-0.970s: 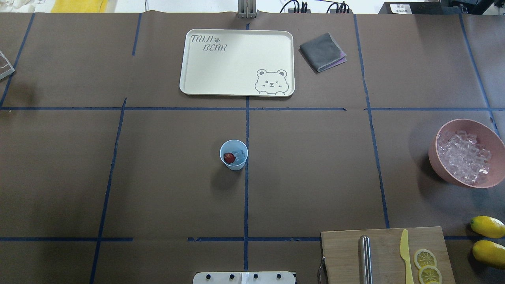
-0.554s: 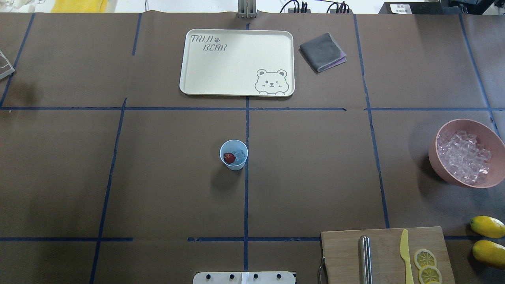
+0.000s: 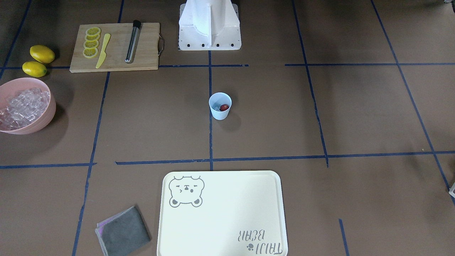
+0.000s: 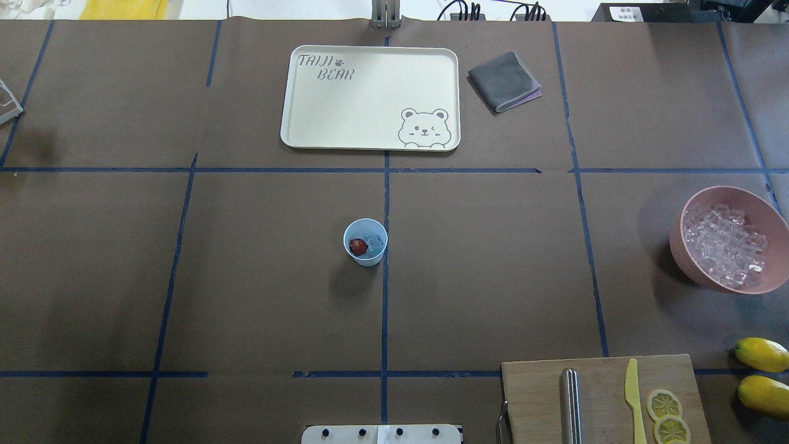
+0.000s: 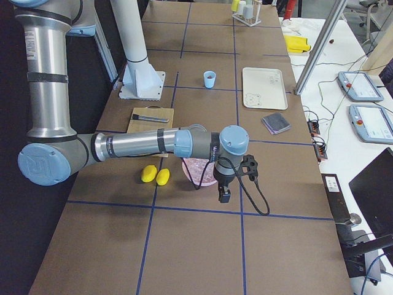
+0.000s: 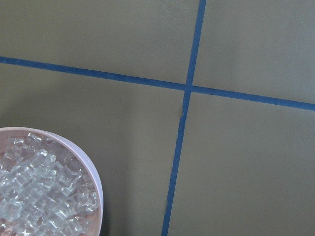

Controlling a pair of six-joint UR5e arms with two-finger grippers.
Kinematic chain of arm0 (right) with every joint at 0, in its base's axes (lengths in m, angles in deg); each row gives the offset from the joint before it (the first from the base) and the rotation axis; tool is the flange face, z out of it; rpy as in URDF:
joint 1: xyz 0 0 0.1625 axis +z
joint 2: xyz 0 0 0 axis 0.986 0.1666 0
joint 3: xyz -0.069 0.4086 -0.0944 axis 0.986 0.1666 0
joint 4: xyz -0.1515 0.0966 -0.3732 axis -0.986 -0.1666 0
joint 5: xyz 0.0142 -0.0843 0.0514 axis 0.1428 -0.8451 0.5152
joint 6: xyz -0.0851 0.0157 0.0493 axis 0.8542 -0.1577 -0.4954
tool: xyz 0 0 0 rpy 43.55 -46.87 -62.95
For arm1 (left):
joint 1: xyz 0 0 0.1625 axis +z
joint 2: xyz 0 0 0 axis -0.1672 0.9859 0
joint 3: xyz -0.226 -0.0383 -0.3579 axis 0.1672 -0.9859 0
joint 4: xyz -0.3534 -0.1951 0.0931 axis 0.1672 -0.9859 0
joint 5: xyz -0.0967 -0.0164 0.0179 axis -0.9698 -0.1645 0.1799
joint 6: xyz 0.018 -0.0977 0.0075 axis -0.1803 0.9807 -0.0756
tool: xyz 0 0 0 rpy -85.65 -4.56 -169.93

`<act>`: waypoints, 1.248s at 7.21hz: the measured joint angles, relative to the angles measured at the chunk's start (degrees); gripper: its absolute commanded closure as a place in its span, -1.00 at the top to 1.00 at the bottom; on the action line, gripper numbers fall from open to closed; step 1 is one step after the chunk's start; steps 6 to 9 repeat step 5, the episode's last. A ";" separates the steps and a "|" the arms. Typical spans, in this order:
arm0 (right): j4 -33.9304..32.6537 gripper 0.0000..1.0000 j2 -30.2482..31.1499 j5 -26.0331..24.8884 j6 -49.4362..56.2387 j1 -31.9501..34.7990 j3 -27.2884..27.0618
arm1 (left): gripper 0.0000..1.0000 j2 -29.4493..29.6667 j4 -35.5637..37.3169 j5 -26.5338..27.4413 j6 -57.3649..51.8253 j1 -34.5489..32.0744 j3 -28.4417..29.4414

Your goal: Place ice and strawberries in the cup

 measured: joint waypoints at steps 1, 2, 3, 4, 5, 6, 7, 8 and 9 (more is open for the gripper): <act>0.01 1.00 0.01 0.05 0.00 -0.02 0.05 | 1.00 -0.04 -0.44 0.02 1.20 0.00 -0.37; 0.01 1.00 0.05 0.12 0.01 -0.02 0.12 | 1.00 -0.01 -0.53 0.16 1.82 0.01 -0.90; 0.03 1.00 0.08 0.18 0.00 -0.02 0.18 | 1.00 -0.07 -0.45 0.33 2.07 0.01 -1.62; 0.07 1.00 0.11 0.19 -0.02 -0.02 0.26 | 1.00 -0.18 -0.33 0.44 2.08 0.01 -2.10; 0.09 1.00 0.18 0.20 0.00 -0.02 0.34 | 1.00 -0.24 -0.17 0.48 1.99 0.01 -2.25; 0.09 1.00 0.18 0.20 0.00 -0.02 0.34 | 1.00 -0.24 -0.17 0.48 1.99 0.01 -2.25; 0.09 1.00 0.18 0.20 0.00 -0.02 0.34 | 1.00 -0.24 -0.17 0.48 1.99 0.01 -2.25; 0.09 1.00 0.18 0.20 0.00 -0.02 0.34 | 1.00 -0.24 -0.17 0.48 1.99 0.01 -2.25; 0.09 1.00 0.18 0.20 0.00 -0.02 0.34 | 1.00 -0.24 -0.17 0.48 1.99 0.01 -2.25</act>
